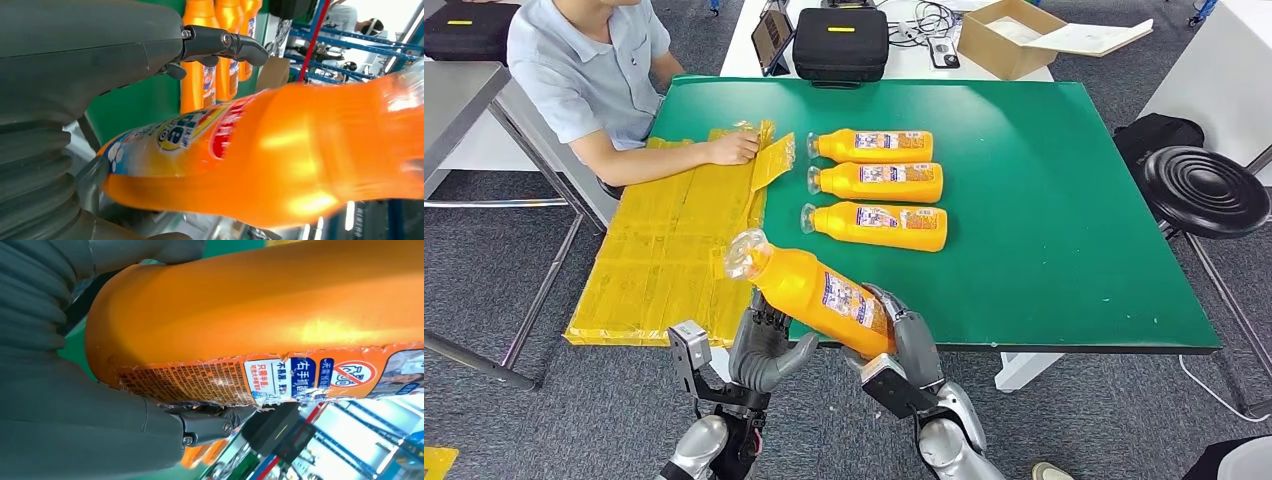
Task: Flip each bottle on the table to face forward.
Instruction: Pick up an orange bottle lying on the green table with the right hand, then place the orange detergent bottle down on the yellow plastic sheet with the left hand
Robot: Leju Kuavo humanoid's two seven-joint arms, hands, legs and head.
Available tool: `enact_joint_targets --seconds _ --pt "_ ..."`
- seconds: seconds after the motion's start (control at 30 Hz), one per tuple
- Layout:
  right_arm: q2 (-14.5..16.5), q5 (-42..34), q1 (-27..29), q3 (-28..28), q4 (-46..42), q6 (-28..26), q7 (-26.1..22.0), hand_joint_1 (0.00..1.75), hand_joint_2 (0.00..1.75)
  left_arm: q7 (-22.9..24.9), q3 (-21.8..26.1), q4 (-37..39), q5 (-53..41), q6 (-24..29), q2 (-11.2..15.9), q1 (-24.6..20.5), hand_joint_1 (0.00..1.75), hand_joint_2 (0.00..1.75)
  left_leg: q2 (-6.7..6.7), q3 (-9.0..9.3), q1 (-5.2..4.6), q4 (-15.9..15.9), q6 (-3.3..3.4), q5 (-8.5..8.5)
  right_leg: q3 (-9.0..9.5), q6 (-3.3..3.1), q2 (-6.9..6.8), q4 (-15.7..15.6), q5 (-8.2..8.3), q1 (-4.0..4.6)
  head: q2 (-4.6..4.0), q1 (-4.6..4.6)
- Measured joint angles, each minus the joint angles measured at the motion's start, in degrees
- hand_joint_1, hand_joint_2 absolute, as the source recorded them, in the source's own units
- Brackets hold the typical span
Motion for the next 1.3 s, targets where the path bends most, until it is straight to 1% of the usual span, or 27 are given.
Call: enact_joint_targets --seconds 0.23,0.47,0.5,0.53,0.6,0.63,0.67,0.7,0.73,0.77,0.83,0.87,0.9,1.0,1.03,1.13,1.27,1.3 --pt "0.5 -0.3 -0.4 6.2 -0.3 1.0 0.0 1.75 1.75 -4.0 -0.8 0.7 -5.5 3.7 0.0 -1.4 0.0 1.75 -0.02 0.0 0.0 0.0 0.0 0.0 -0.01 0.0 -0.01 0.0 0.0 0.0 0.0 -0.01" --pt "0.5 -1.5 -0.9 7.9 0.2 1.9 0.0 1.75 1.75 -5.0 -1.4 0.7 -6.6 4.1 0.0 -1.8 0.0 1.75 -0.02 0.0 0.0 0.0 0.0 0.0 -0.01 0.0 0.0 0.0 0.0 0.0 0.0 -0.01" --pt "0.5 -2.1 -1.0 8.0 0.4 2.5 0.0 1.75 1.75 -5.1 -1.4 0.7 -6.6 3.9 0.0 -1.8 0.19 1.75 -0.02 0.0 0.0 0.0 0.0 0.0 -0.01 0.0 0.0 0.0 0.0 0.0 0.0 -0.01" --pt "0.5 -2.7 -1.2 8.1 0.7 3.2 0.0 1.75 1.75 -5.2 -1.5 0.7 -6.5 3.4 0.0 -1.9 0.56 1.75 -0.02 0.0 0.0 0.0 0.0 0.0 -0.01 0.0 -0.01 0.0 0.0 0.0 0.0 -0.01" --pt "0.5 -3.7 -1.9 8.2 1.8 4.6 0.0 1.75 1.75 -5.2 -1.6 0.7 -5.8 1.7 0.0 -2.1 1.43 1.75 -0.02 0.0 0.0 0.0 0.0 0.0 -0.01 0.0 0.0 0.0 0.0 0.0 0.0 -0.01" --pt "0.5 -4.0 -2.2 8.3 2.3 5.4 0.0 1.71 1.75 -5.0 -1.6 0.7 -5.2 0.9 0.0 -2.2 1.68 1.75 -0.01 0.0 0.0 0.0 0.0 0.0 -0.01 0.0 0.0 0.0 0.0 0.0 0.0 0.0" --pt "0.5 -4.3 -2.6 8.4 2.8 6.1 0.0 1.65 1.75 -4.9 -1.6 0.7 -4.6 0.1 0.1 -2.2 1.75 1.75 -0.01 0.0 0.0 0.0 0.0 0.0 -0.01 0.0 0.0 0.0 0.0 0.0 0.0 -0.01" --pt "0.5 -4.7 -2.9 8.4 3.3 7.0 0.0 1.55 1.75 -4.8 -1.5 0.7 -3.9 -0.5 0.2 -2.3 1.75 1.75 0.0 0.01 0.0 0.0 0.0 0.0 -0.01 0.0 0.0 0.0 0.0 0.0 0.0 -0.01" --pt "0.5 -5.0 -3.1 8.5 3.6 7.7 0.0 1.4 1.75 -4.7 -1.4 0.7 -3.3 -0.9 0.3 -2.3 1.75 1.75 -0.01 0.01 0.0 0.0 0.0 0.0 -0.02 0.0 0.0 0.0 0.0 0.0 0.0 -0.01" --pt "0.5 -5.2 -3.4 8.5 3.9 8.3 0.0 1.14 1.75 -4.5 -1.3 0.7 -2.7 -1.5 0.3 -2.3 1.75 1.75 -0.01 0.01 0.0 0.0 0.0 0.0 -0.02 0.0 0.0 0.0 0.0 0.0 0.0 -0.01" --pt "0.5 -5.4 -3.7 8.5 4.4 9.1 0.0 0.72 1.75 -3.6 -0.9 0.8 -0.7 -3.5 0.4 -2.3 1.75 1.75 0.0 0.01 0.0 0.0 0.0 0.0 -0.03 0.0 0.0 0.0 0.0 0.01 0.0 -0.01" --pt "0.5 -5.4 -3.8 8.5 4.6 9.4 -0.1 0.58 1.75 -2.7 -0.6 0.9 0.9 -5.2 0.5 -2.3 1.75 1.75 0.0 0.01 0.0 0.0 0.0 0.0 -0.03 0.0 0.0 0.0 0.0 0.01 0.0 -0.01" --pt "0.5 -5.4 -3.8 8.5 4.8 9.6 -0.2 0.48 1.75 -1.5 -0.3 1.0 2.5 -7.2 0.6 -2.3 1.75 1.75 0.01 0.01 0.0 0.0 0.0 0.0 -0.04 0.0 0.0 0.0 0.0 0.01 0.0 -0.02" --pt "0.4 -5.4 -3.8 8.5 5.1 10.1 -0.3 0.05 1.75 0.9 0.5 1.5 5.4 -11.4 0.9 -2.4 1.75 1.75 0.0 0.0 0.01 0.0 0.0 0.0 -0.05 0.0 0.0 0.0 0.0 0.01 0.0 -0.01" --pt "0.4 -5.4 -3.8 8.5 5.2 10.3 -0.3 0.0 1.75 1.2 0.6 1.6 5.3 -11.9 1.0 -2.4 1.75 1.75 0.0 -0.01 0.01 0.0 0.0 0.0 -0.05 0.0 0.0 0.0 0.0 0.01 0.0 -0.01" --pt "0.4 -5.3 -3.8 8.4 5.7 11.0 -0.2 0.0 1.75 1.9 0.4 1.9 4.2 -12.8 0.9 -2.5 1.75 1.75 0.0 -0.03 0.0 0.0 0.0 0.0 -0.06 0.0 0.0 0.0 0.0 0.0 0.0 0.0" --pt "0.5 -4.7 -3.8 8.1 6.3 11.3 -0.1 0.0 1.75 4.1 0.2 3.4 3.5 -14.4 0.9 -3.2 1.75 1.75 -0.02 -0.03 -0.01 0.0 0.0 0.0 -0.05 0.0 -0.01 0.0 0.0 -0.01 0.0 0.0" --pt "0.6 -4.6 -3.8 8.1 6.4 11.3 -0.1 0.0 1.31 4.4 0.2 4.0 2.8 -14.4 0.9 -3.5 1.75 1.75 -0.03 -0.03 -0.01 0.0 0.0 0.0 -0.05 0.0 -0.01 0.0 0.0 -0.01 0.0 0.01"
